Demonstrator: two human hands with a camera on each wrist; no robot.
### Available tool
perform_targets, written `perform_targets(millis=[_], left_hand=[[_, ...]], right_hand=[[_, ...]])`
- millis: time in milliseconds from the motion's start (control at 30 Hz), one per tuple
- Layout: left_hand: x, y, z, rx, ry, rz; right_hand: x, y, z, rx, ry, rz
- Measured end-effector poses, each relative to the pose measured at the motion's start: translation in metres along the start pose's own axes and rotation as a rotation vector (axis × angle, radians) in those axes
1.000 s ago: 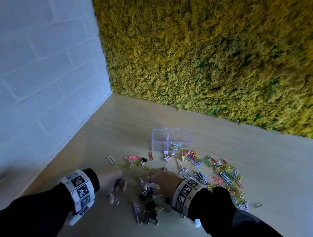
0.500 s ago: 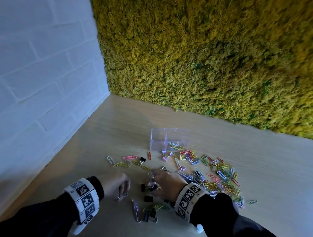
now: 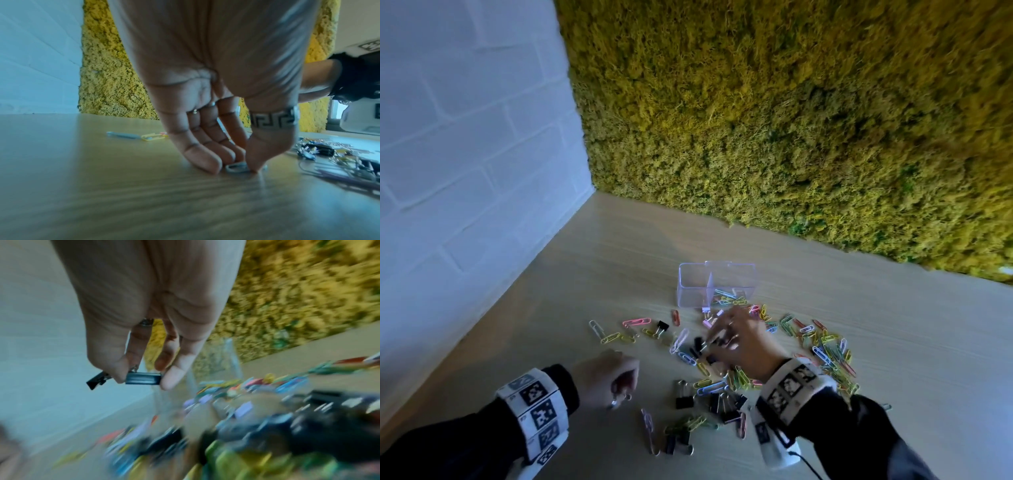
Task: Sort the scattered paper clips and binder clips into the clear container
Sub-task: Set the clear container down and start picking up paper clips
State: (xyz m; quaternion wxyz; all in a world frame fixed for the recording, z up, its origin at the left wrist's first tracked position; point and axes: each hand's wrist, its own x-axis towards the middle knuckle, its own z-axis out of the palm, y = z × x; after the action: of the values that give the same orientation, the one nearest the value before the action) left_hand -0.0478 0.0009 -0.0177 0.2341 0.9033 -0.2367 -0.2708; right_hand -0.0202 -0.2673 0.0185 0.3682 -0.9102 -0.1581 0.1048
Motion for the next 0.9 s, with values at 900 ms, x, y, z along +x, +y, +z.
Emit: perform_targets(millis=[900], left_hand=[[0.022,-0.029,-0.049,-0.023,0.174,-0.315]], right_hand=[[0.051,-0.019,0.049,-0.455,-0.133,-0.291]])
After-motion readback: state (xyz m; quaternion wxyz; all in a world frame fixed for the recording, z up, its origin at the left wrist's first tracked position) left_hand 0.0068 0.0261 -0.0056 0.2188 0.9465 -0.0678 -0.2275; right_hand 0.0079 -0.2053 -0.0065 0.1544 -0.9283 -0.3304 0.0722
